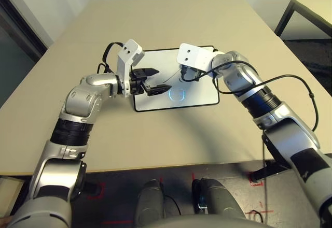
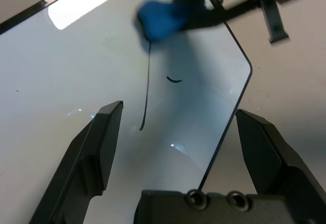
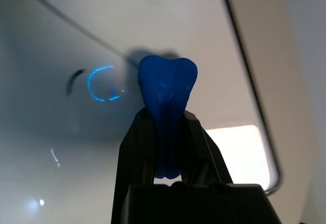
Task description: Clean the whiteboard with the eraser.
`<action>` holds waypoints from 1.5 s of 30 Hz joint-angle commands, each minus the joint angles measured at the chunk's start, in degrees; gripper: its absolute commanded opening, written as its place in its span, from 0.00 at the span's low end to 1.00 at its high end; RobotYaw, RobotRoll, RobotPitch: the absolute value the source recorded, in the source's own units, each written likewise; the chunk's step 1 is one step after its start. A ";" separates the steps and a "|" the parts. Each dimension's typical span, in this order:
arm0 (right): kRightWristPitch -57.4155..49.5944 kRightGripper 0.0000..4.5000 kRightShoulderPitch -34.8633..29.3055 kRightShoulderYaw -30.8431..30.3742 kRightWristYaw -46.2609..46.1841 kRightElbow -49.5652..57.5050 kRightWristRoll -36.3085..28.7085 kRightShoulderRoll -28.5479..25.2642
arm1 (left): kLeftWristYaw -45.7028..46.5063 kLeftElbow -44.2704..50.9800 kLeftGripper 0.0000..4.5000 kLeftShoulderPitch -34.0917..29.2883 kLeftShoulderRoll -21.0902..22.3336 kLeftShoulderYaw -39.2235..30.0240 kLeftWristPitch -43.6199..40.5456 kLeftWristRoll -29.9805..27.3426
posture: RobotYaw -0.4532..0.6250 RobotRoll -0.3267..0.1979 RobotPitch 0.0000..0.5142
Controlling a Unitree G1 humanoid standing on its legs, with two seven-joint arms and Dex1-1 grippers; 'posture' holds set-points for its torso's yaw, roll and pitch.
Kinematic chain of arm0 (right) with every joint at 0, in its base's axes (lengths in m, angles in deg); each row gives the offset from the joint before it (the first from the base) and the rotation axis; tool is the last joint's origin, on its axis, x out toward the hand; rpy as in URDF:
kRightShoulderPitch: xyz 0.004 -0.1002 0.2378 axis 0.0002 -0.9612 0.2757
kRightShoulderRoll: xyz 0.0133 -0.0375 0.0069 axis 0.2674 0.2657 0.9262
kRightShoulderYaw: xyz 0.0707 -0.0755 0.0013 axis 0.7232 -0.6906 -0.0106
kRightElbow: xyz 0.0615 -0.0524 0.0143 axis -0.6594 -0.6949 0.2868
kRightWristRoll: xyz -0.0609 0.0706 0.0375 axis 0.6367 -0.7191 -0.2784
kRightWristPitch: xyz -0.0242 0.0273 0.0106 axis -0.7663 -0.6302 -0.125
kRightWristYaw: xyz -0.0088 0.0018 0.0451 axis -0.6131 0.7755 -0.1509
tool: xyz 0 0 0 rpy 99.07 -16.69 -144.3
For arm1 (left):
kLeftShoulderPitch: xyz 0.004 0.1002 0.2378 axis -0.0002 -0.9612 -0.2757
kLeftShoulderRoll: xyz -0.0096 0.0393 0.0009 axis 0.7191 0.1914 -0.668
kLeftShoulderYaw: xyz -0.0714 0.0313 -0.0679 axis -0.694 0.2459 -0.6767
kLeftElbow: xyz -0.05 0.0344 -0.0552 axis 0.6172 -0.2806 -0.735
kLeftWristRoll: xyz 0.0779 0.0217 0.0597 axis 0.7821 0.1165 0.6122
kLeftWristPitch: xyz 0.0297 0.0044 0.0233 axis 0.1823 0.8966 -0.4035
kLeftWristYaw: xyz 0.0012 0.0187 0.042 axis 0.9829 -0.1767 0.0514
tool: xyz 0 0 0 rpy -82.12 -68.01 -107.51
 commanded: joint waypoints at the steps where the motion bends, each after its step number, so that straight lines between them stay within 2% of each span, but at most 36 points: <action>1: -4.14 0.13 -5.89 -3.68 4.27 9.09 1.07 -2.27 | 0.03 0.22 1.00 -0.86 0.19 -0.21 0.13 0.32 | 0.42 0.62 0.14; 3: -5.77 0.13 -8.32 -4.76 5.69 13.06 1.50 -3.38 | 0.03 0.18 1.00 -0.90 0.21 -0.19 0.17 0.35 | 0.42 0.62 0.14; 6: -6.22 0.13 -8.37 -4.95 6.00 13.07 1.98 -3.37 | -0.04 -0.14 1.00 -0.79 0.13 -0.13 0.33 0.42 | 0.42 0.62 0.14; 15: 1.91 0.13 4.57 0.22 -1.07 -7.57 1.59 2.28 | -0.10 -0.75 1.00 -0.26 -0.13 0.14 0.73 0.62 | 0.42 0.62 0.12; 19: 4.04 0.13 6.29 1.09 -1.89 -11.14 1.69 3.12 | -0.06 -0.63 1.00 -0.36 0.02 0.02 0.69 0.63 | 0.43 0.62 0.12; 23: 1.69 0.13 1.90 -0.72 1.45 -4.25 2.20 1.63 | 0.15 -0.28 1.00 -0.55 0.13 -0.18 0.44 0.51 | 0.43 0.62 0.12; 28: -4.07 0.13 -6.35 -4.71 7.37 10.24 3.25 -1.62 | 0.30 -0.39 1.00 -0.48 0.15 -0.28 0.40 0.50 | 0.42 0.62 0.13; 31: -5.21 0.13 -7.71 -5.46 8.25 12.32 3.74 -2.15 | 0.29 -0.53 1.00 -0.45 0.14 -0.26 0.46 0.53 | 0.42 0.62 0.13; 34: -3.69 0.13 -4.78 -3.99 6.08 6.98 3.80 -0.86 | 0.19 -0.74 1.00 -0.34 0.17 -0.18 0.53 0.58 | 0.42 0.62 0.13; 41: 4.57 0.13 7.32 1.79 -2.54 -13.13 2.49 3.28 | 0.09 -0.72 1.00 -0.19 0.15 -0.09 0.55 0.57 | 0.42 0.62 0.13; 45: 4.65 0.13 5.56 1.10 -1.29 -12.00 2.95 3.04 | 0.14 -0.55 1.00 -0.26 0.18 -0.16 0.40 0.52 | 0.42 0.62 0.13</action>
